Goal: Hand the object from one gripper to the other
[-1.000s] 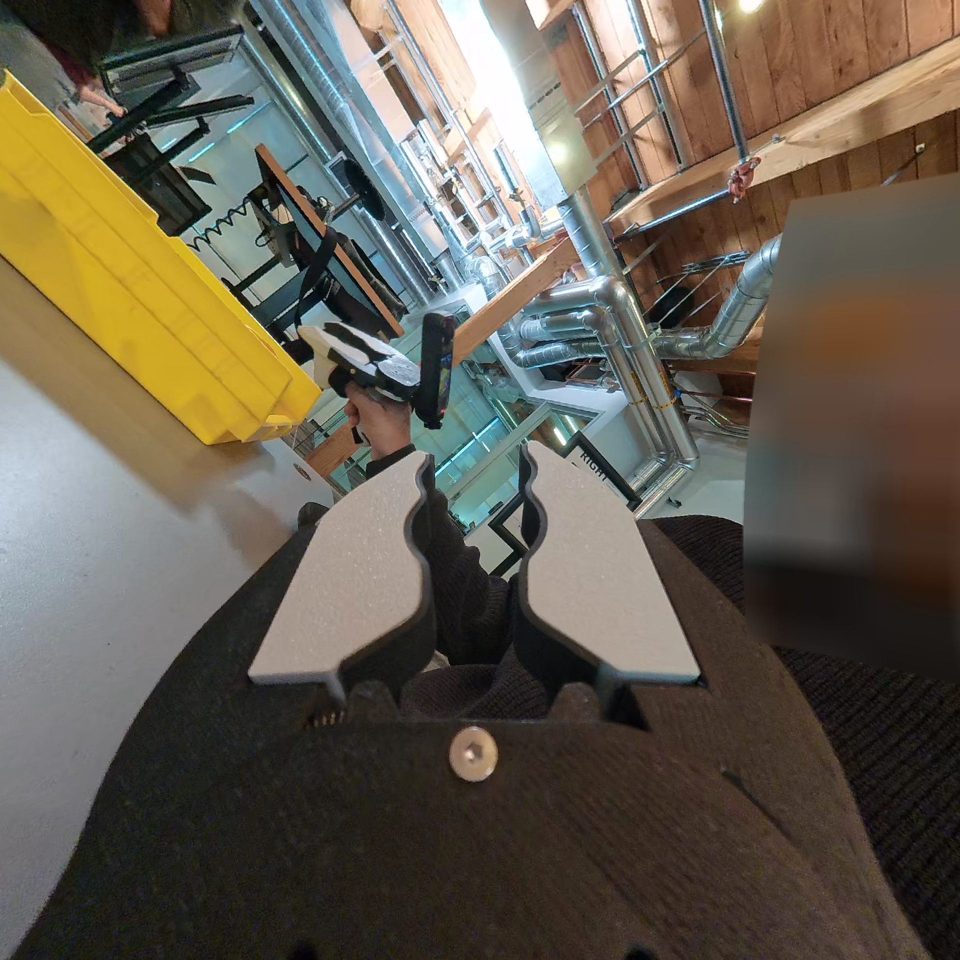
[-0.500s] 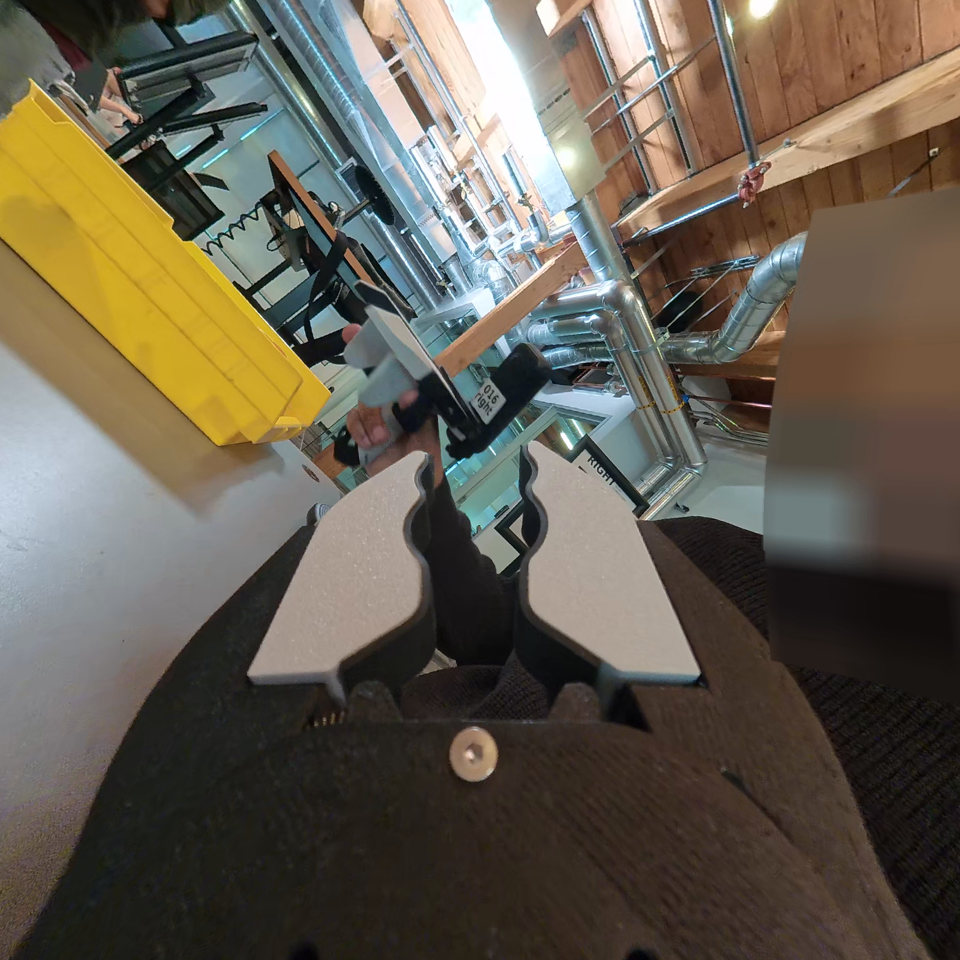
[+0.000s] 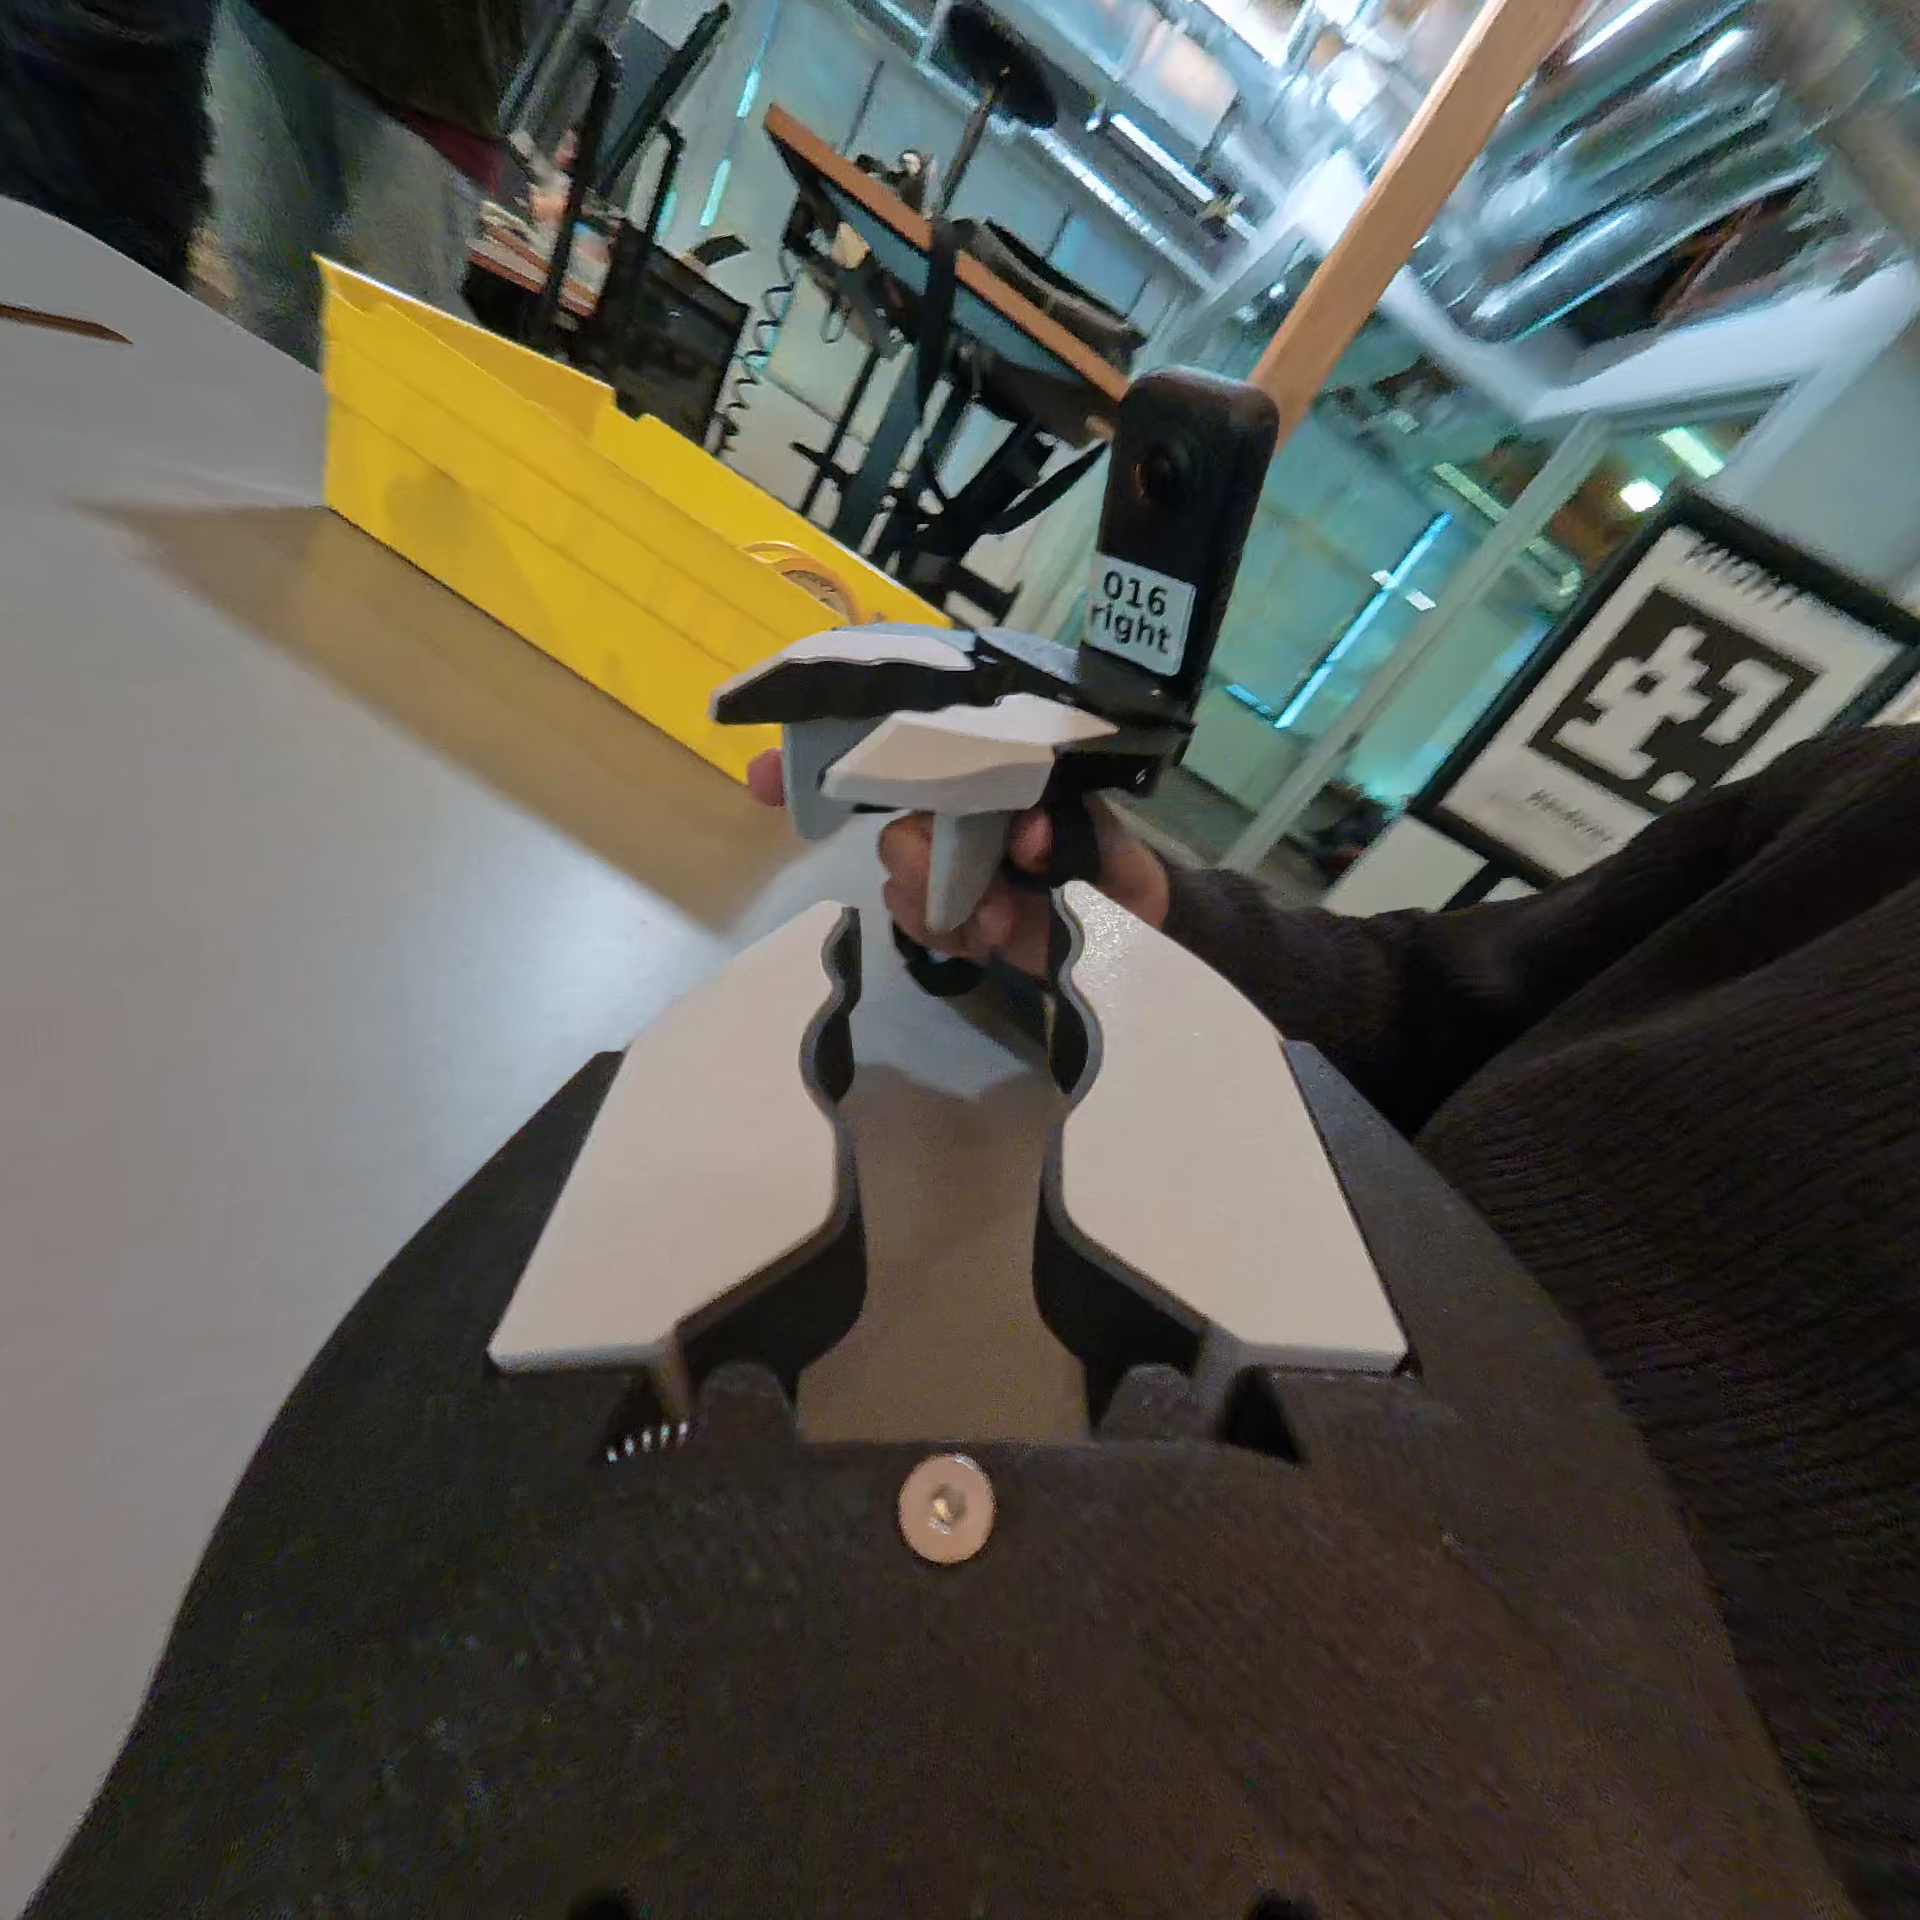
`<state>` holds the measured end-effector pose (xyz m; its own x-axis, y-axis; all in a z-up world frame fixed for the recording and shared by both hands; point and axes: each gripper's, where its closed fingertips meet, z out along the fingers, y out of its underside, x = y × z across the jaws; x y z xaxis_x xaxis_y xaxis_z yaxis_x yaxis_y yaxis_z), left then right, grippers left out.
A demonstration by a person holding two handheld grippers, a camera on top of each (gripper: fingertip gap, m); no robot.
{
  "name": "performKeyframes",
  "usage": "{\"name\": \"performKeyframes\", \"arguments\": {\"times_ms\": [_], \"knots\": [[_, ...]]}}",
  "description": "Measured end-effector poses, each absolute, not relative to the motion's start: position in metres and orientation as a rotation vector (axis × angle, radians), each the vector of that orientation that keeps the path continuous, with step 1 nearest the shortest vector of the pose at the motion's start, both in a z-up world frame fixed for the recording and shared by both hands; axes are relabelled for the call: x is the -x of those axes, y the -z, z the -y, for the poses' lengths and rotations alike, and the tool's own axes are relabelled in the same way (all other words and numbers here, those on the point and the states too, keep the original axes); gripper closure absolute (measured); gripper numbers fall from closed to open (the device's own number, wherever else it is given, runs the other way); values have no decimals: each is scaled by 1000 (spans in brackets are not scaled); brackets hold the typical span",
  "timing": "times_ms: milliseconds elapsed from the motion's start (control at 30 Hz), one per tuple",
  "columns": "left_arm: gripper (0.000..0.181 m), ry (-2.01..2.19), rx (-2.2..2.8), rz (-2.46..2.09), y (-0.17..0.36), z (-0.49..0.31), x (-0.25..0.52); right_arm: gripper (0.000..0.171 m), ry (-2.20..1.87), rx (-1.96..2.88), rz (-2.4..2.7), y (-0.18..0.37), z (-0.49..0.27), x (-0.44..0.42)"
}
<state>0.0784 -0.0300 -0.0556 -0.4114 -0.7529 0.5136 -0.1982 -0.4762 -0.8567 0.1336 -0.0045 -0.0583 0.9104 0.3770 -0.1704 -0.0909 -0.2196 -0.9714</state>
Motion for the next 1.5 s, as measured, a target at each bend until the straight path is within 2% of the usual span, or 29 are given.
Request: {"name": "performKeyframes", "arguments": {"times_ms": [67,100,233,300,400,467,533,633,700,867,933,1033,1167,1367,1433,1500], "knots": [[149,1857,1445,-1307,56,21,-77,138,-489,1736,186,57,5,-136],[156,1855,1491,-1298,53,16,-74,138,-498,1736,178,57,5,-137],[163,2004,1476,-921,-17,-32,-33,139,-439,1761,228,62,4,-133],[163,1809,1483,-798,-43,-77,5,140,-406,1771,260,64,3,-130],[164,1221,1579,-609,-53,-163,92,141,-431,1788,271,69,1,-126],[159,858,1693,-480,-40,-211,163,141,-458,1790,255,70,0,-125],[149,550,1885,-404,-5,-243,227,141,-459,1792,244,71,-1,-126],[158,322,2082,-321,46,-265,284,141,-435,1804,244,73,-3,-129],[164,394,2124,-264,65,-273,286,141,-440,1806,244,74,-3,-128],[154,114,2307,-414,111,-279,291,141,-435,1805,258,73,-2,-126],[156,43,2370,-455,122,-279,295,141,-437,1806,254,74,-2,-127],[159,66,2489,-499,133,-280,297,141,-465,1804,231,74,-3,-128],[142,147,2652,-625,147,-275,294,141,-467,1796,211,72,-3,-131],[140,20,2732,-757,161,-274,305,141,-455,1802,212,73,-4,-132],[133,-29,2745,-784,166,-271,313,141,-465,1806,215,74,-5,-131],[136,-5,2713,-823,167,-271,310,141,-475,1808,214,75,-5,-130]]}}
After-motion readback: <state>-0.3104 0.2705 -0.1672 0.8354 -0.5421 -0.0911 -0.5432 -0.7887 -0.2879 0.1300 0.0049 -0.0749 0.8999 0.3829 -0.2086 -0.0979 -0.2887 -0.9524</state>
